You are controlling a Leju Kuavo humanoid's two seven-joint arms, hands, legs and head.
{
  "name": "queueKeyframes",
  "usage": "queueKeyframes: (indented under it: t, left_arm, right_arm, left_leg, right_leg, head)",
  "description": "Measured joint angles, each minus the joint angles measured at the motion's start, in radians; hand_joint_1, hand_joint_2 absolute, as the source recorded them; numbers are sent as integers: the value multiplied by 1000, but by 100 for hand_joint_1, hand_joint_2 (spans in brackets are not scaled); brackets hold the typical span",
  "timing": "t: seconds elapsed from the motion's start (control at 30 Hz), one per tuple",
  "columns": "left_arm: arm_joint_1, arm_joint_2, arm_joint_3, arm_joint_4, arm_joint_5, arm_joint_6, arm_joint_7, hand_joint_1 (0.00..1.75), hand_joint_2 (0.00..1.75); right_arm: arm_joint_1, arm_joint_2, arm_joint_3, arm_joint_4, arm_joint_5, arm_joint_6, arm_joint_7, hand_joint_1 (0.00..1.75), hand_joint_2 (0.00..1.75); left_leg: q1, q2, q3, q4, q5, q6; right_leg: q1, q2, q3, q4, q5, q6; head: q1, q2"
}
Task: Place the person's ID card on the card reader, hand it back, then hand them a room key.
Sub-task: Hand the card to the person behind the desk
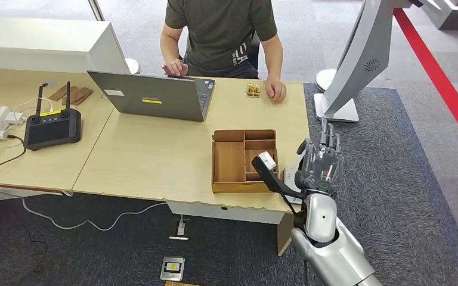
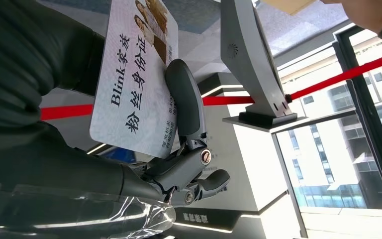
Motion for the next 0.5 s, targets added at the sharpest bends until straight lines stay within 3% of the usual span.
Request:
queueKeyframes:
  t: [0.17,0.5]
  left_arm:
    - [-11,-1,-28,0,0,-24,4,0,0]
    - [-22,-5,-55,0,0,-33,15,0,0]
  right_arm:
    - [-55,39,30,-12,-65,38,-56,175,175]
    - [-109,95,59,38,-96,37,-72,175,175]
  left_leg:
    - [0,0,0,0,0,0]
    - [0,0,0,0,0,0]
  right_leg:
    - [0,0,0,0,0,0]
    - [0,0,0,0,0,0]
  head:
    - [0,0]
    - [0,0]
